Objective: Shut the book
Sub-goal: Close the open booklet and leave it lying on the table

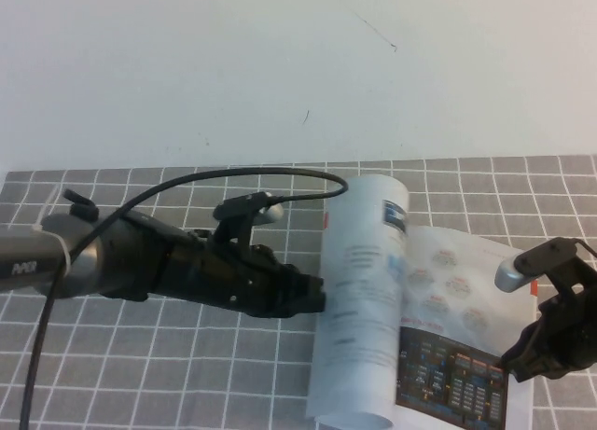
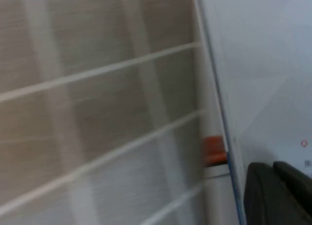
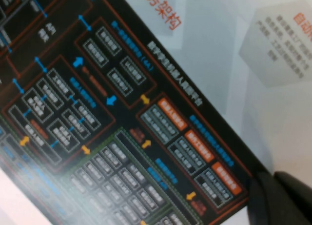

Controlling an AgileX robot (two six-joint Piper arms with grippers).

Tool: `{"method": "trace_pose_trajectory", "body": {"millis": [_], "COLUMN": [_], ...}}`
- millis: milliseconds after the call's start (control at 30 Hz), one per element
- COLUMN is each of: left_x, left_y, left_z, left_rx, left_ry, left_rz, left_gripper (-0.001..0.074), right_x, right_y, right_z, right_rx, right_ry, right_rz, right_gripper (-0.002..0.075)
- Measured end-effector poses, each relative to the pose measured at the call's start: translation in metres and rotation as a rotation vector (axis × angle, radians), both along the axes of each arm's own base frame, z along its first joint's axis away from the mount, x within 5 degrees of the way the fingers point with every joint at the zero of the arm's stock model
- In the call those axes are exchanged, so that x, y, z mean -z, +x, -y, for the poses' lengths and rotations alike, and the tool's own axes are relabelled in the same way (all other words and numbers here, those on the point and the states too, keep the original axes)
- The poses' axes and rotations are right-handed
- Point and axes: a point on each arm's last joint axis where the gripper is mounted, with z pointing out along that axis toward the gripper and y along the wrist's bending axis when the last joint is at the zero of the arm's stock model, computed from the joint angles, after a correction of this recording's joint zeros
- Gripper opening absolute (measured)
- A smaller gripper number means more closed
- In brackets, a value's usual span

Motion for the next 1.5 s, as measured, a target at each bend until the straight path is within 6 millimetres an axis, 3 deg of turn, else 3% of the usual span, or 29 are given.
{"method": "trace_pose_trajectory", "body": {"millis": [167, 300, 400, 733, 833, 967, 1200, 1367, 1500], "left_x": [-0.018, -0.040, -0.062, -0.147, -0.163, -0.177, -0.172, -0.171, -0.169], "left_y": [-0.006, -0.006, -0.009, -0.036, -0.048, -0.068, -0.101, -0.134, -0.162], "left_z": [0.013, 0.007, 0.000, -0.028, -0.036, -0.051, -0.082, -0.099, -0.111], "left_rx": [0.039, 0.056, 0.062, 0.021, 0.045, 0.010, -0.163, -0.279, -0.362], "left_ry": [-0.090, -0.048, 0.010, 0.158, 0.224, 0.290, 0.388, 0.311, 0.220], "left_rz": [0.054, 0.176, 0.286, 0.628, 0.690, 0.681, 0.605, 0.712, 0.834], "left_gripper": [-0.0004, -0.0004, -0.0004, -0.0004, -0.0004, -0.0004, -0.0004, -0.0004, -0.0004], "right_x": [0.000, -0.003, -0.012, -0.103, -0.130, -0.168, -0.224, -0.243, -0.241], "right_y": [0.000, 0.001, -0.001, -0.021, -0.036, -0.060, -0.121, -0.170, -0.201], "right_z": [0.000, 0.006, 0.024, 0.091, 0.102, 0.099, 0.074, 0.055, 0.046], "right_rx": [0.002, 0.033, 0.066, 0.263, 0.338, 0.362, 0.264, 0.115, 0.072], "right_ry": [0.001, -0.007, -0.051, -0.131, -0.127, -0.118, -0.017, 0.014, 0.017], "right_rz": [-0.001, -0.004, 0.012, 0.310, 0.394, 0.546, 0.807, 0.981, 1.061], "right_gripper": [-0.0003, -0.0003, -0.0003, -0.0003, -0.0003, -0.0003, -0.0003, -0.0003, -0.0003]}}
